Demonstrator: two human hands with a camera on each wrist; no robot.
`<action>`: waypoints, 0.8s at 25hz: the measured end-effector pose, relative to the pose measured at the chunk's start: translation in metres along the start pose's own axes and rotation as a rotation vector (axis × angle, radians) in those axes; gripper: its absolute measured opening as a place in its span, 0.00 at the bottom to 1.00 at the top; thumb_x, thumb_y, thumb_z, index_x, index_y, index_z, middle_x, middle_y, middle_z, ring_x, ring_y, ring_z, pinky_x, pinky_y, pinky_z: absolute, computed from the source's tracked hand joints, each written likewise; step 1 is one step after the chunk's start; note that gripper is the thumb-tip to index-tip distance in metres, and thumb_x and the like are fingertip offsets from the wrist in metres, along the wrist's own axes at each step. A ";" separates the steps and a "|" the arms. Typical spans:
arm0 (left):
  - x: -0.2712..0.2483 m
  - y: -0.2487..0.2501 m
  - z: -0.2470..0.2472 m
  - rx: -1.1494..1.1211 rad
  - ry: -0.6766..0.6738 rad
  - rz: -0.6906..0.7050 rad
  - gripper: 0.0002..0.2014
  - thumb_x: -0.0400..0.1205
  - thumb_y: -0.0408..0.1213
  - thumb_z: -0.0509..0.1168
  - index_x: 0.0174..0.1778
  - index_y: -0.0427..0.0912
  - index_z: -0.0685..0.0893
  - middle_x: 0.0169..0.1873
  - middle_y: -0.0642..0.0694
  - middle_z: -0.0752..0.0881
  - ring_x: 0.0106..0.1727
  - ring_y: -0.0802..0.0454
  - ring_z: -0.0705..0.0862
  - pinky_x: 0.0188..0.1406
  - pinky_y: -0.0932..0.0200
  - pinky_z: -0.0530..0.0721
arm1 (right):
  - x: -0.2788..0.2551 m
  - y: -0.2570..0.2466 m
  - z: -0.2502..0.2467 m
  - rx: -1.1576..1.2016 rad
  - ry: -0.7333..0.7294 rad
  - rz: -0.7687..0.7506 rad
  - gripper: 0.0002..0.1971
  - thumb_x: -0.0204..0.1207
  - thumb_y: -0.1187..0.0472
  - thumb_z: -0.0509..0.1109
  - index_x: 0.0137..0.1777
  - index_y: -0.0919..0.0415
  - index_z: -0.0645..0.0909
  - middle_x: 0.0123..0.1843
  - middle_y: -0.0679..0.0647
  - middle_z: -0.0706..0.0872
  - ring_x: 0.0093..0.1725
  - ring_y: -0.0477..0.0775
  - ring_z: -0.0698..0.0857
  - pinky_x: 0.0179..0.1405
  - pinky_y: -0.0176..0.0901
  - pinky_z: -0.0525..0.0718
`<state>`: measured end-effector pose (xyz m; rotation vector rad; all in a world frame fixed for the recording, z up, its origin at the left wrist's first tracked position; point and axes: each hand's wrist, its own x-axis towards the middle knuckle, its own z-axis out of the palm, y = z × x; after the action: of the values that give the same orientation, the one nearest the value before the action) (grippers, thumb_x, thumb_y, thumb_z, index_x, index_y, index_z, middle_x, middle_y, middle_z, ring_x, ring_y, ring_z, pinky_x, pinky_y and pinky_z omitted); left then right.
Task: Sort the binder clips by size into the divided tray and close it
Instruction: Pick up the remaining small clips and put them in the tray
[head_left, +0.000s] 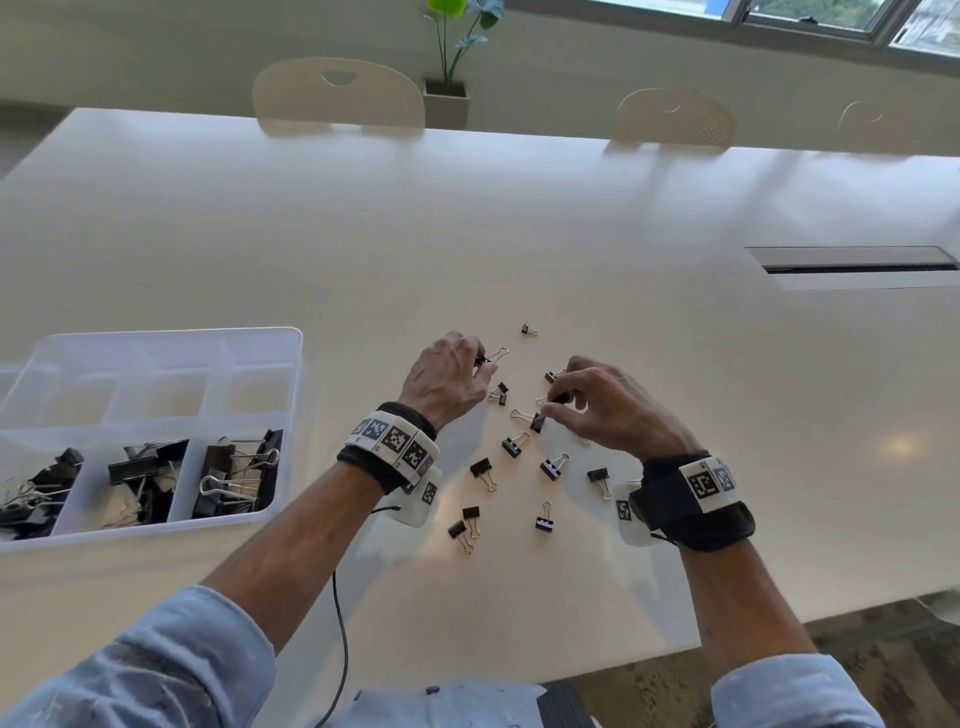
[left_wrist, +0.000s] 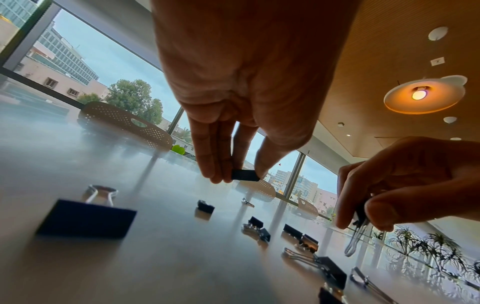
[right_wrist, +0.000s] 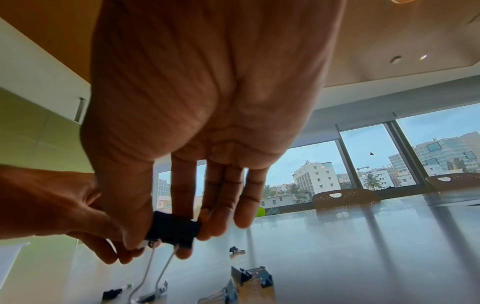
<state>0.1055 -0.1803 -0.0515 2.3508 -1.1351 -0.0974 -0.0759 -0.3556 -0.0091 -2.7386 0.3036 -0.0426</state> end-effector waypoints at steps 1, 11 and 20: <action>-0.002 0.000 -0.004 -0.004 0.000 0.005 0.18 0.87 0.50 0.67 0.62 0.38 0.89 0.54 0.40 0.89 0.51 0.46 0.89 0.56 0.51 0.87 | 0.001 -0.003 -0.001 0.036 0.022 0.010 0.10 0.81 0.44 0.80 0.52 0.50 0.93 0.50 0.43 0.83 0.45 0.41 0.86 0.47 0.40 0.84; -0.080 -0.025 -0.107 -0.045 0.183 -0.084 0.13 0.86 0.48 0.69 0.61 0.45 0.89 0.54 0.48 0.86 0.51 0.50 0.88 0.54 0.54 0.85 | 0.045 -0.097 0.024 0.370 0.199 -0.085 0.10 0.82 0.64 0.81 0.62 0.60 0.94 0.59 0.48 0.88 0.52 0.45 0.95 0.54 0.33 0.91; -0.212 -0.121 -0.196 0.091 0.362 -0.383 0.14 0.85 0.47 0.70 0.64 0.48 0.89 0.54 0.50 0.86 0.52 0.49 0.88 0.54 0.48 0.88 | 0.100 -0.270 0.086 0.478 0.142 -0.395 0.15 0.74 0.70 0.75 0.59 0.58 0.93 0.55 0.51 0.86 0.48 0.46 0.93 0.57 0.41 0.93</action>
<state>0.1101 0.1232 0.0250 2.5062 -0.5219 0.2409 0.0829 -0.1012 0.0118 -2.2789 -0.1944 -0.3669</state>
